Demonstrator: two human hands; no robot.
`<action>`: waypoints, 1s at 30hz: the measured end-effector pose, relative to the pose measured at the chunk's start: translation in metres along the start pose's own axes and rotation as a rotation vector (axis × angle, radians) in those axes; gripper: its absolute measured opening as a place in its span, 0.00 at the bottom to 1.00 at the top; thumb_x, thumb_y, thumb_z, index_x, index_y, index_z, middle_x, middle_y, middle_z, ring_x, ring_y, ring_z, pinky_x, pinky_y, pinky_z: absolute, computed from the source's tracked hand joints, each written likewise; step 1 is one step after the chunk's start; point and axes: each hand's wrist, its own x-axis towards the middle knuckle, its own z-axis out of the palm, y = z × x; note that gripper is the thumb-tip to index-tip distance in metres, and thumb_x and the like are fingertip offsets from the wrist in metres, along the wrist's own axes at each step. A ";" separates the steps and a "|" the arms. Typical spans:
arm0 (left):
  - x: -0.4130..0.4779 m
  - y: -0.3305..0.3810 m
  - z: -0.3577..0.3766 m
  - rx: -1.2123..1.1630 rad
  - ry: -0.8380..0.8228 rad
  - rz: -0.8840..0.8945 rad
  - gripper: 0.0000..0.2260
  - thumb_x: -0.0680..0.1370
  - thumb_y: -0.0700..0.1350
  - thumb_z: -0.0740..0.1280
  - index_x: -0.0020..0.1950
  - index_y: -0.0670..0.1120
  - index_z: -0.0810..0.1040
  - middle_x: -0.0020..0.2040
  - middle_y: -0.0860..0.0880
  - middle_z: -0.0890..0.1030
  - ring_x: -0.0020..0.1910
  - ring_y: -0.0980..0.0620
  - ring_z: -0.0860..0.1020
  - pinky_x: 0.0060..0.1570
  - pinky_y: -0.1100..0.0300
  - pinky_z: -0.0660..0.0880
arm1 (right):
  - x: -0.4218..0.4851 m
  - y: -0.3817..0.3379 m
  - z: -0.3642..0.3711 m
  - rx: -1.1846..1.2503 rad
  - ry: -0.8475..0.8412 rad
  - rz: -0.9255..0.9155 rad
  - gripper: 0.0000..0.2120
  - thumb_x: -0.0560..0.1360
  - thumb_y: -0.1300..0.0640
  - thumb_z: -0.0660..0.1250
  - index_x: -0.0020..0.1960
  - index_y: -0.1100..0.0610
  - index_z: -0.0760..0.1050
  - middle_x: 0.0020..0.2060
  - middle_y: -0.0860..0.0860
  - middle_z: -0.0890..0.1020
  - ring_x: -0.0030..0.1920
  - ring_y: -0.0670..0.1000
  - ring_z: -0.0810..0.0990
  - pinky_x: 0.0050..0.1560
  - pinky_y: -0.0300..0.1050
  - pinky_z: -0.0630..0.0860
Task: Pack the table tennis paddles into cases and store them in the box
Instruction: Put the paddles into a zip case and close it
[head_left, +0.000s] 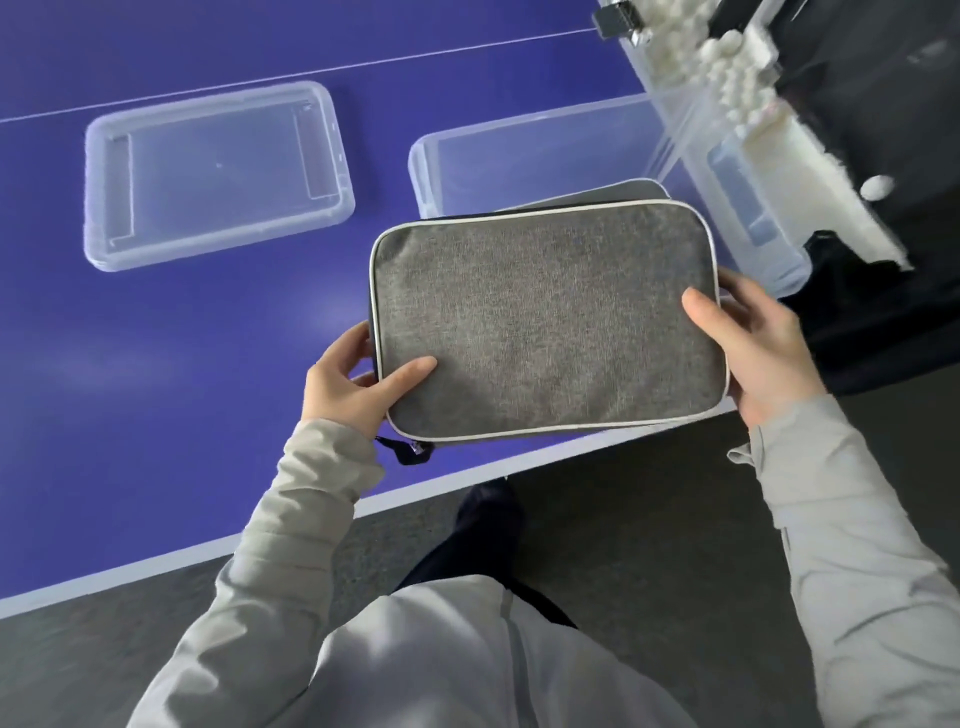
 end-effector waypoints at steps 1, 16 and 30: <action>0.007 0.005 0.008 0.001 0.018 0.000 0.26 0.59 0.53 0.78 0.55 0.55 0.76 0.52 0.56 0.80 0.48 0.51 0.82 0.50 0.50 0.79 | 0.012 -0.002 -0.004 0.001 0.003 -0.002 0.10 0.73 0.56 0.70 0.54 0.49 0.78 0.46 0.44 0.83 0.48 0.41 0.81 0.53 0.40 0.77; 0.115 0.024 0.141 0.030 -0.008 -0.071 0.39 0.66 0.42 0.78 0.70 0.54 0.60 0.57 0.48 0.78 0.55 0.47 0.78 0.57 0.49 0.76 | 0.175 -0.005 -0.056 -0.281 0.001 0.014 0.22 0.68 0.49 0.75 0.60 0.46 0.75 0.56 0.48 0.80 0.58 0.47 0.79 0.63 0.51 0.74; 0.130 -0.013 0.166 0.094 0.193 -0.210 0.38 0.65 0.39 0.77 0.70 0.56 0.63 0.56 0.49 0.78 0.54 0.47 0.78 0.54 0.50 0.77 | 0.205 0.023 -0.052 -0.470 -0.234 0.010 0.38 0.67 0.55 0.76 0.72 0.50 0.63 0.67 0.49 0.71 0.61 0.46 0.72 0.57 0.36 0.66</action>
